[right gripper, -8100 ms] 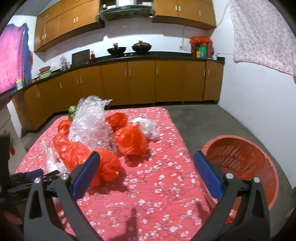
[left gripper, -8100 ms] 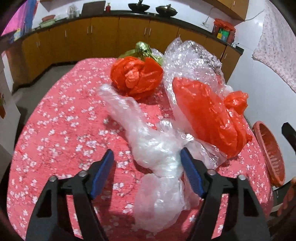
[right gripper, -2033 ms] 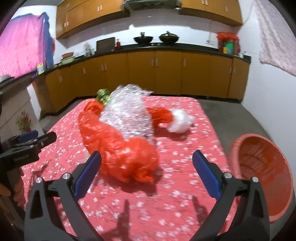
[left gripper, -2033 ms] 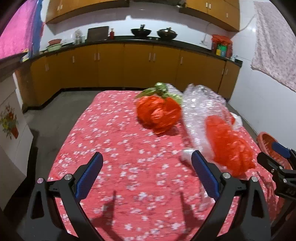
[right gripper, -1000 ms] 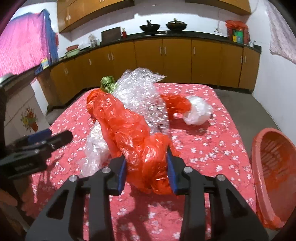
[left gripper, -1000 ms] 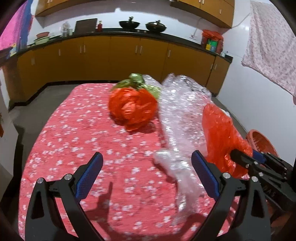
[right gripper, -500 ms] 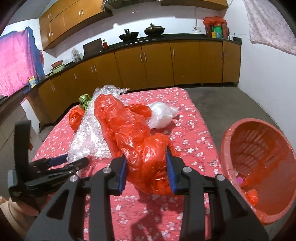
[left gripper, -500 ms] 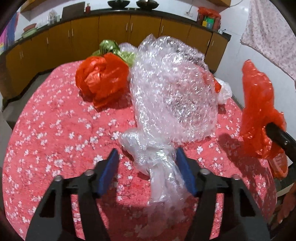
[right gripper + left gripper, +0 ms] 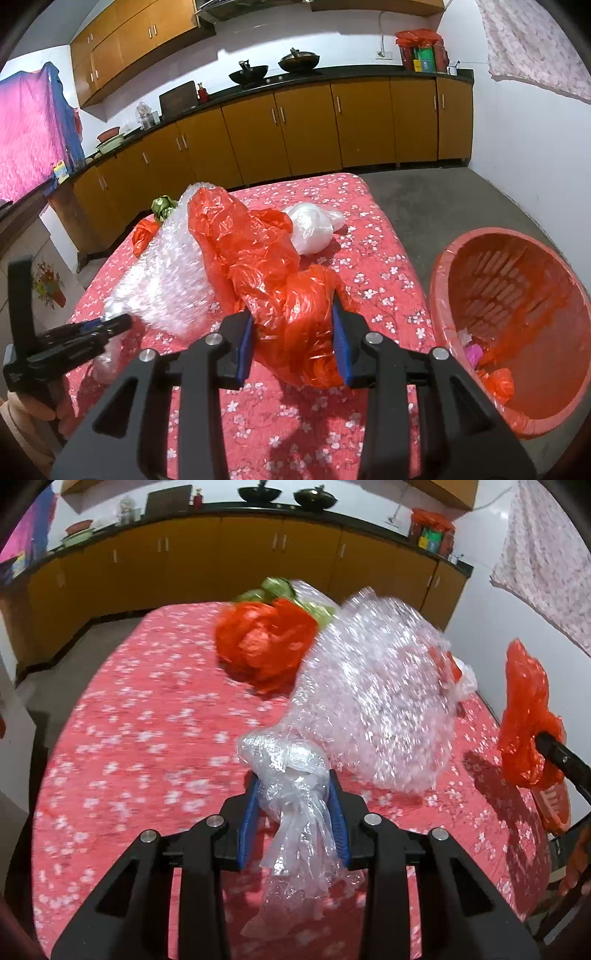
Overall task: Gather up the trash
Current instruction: 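Lift the red bag with the right gripper while the left lifts the clear bag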
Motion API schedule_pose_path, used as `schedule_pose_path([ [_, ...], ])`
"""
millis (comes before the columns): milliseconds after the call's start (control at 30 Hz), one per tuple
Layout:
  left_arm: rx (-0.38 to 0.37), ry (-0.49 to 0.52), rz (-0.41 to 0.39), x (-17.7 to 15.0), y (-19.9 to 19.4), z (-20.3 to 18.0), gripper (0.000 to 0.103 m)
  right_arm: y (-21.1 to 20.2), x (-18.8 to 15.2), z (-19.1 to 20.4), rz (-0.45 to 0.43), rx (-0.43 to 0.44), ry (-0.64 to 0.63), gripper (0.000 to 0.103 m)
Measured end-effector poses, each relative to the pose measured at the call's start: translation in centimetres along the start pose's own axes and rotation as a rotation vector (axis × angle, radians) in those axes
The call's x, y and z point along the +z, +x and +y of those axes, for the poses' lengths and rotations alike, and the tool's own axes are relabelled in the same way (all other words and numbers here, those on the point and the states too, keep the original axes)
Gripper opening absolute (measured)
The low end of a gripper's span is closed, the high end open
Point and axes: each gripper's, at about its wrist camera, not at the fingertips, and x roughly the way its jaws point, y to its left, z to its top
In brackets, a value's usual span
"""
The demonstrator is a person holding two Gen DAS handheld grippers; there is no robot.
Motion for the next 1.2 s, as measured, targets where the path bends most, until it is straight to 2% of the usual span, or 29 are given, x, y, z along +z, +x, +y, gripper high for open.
schedule_pose_path([
  [200, 0.023, -0.016, -0.074, 0.6, -3.2, 1.0, 0.035, -0.5, 0.0, -0.1, -0.005, 0.008, 0.012, 0.036],
  [567, -0.006, 0.002, -0.192, 3.2, -7.4, -1.6, 0.035, -1.6, -0.1, -0.5, -0.028, 0.017, 0.022, 0.036],
  [1200, -0.045, 0.053, -0.279, 4.5, -10.0, -3.8, 0.035, -4.6, 0.1, -1.7, -0.075, 0.007, 0.050, 0.036],
])
